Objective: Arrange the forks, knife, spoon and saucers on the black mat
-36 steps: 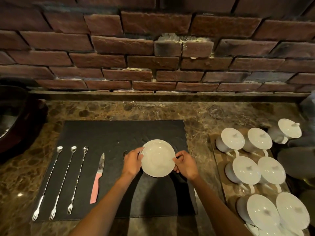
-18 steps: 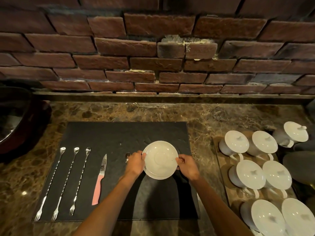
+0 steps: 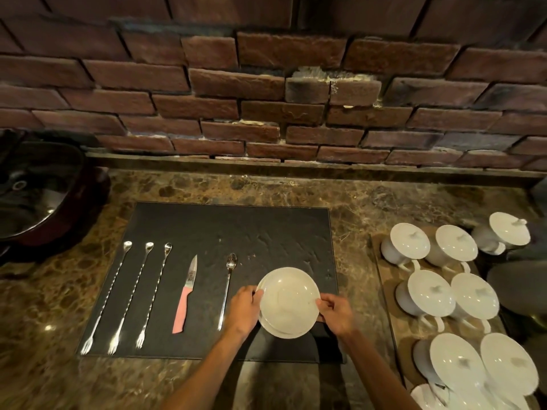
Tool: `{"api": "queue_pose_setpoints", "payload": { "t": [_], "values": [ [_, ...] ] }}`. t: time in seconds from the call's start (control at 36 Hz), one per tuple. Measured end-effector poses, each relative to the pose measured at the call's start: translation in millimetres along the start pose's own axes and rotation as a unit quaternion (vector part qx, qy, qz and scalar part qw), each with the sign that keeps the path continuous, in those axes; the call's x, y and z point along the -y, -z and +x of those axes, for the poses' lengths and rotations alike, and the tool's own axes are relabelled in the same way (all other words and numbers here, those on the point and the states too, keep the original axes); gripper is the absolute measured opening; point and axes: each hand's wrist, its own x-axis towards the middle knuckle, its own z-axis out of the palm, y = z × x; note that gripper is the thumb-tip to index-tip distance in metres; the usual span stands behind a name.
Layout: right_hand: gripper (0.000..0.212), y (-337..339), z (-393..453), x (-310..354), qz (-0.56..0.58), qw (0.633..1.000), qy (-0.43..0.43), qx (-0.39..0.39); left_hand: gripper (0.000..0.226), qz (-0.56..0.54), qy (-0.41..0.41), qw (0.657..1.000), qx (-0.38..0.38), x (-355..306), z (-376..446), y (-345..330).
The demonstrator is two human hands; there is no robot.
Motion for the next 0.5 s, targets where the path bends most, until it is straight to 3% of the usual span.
{"api": "queue_pose_setpoints", "payload": {
  "t": [0.28, 0.5],
  "values": [
    [0.014, -3.4, -5.6, 0.2, -0.023, 0.999, 0.022, -0.014, 0.034, -0.028, 0.014, 0.999, -0.01, 1.9, -1.3, -3.8],
    [0.012, 5.4, -10.5, 7.1, 0.019, 0.998, -0.051, -0.011, 0.028, -0.034, 0.019, 0.999, -0.028, 0.0, -9.7, 5.2]
  ]
}}
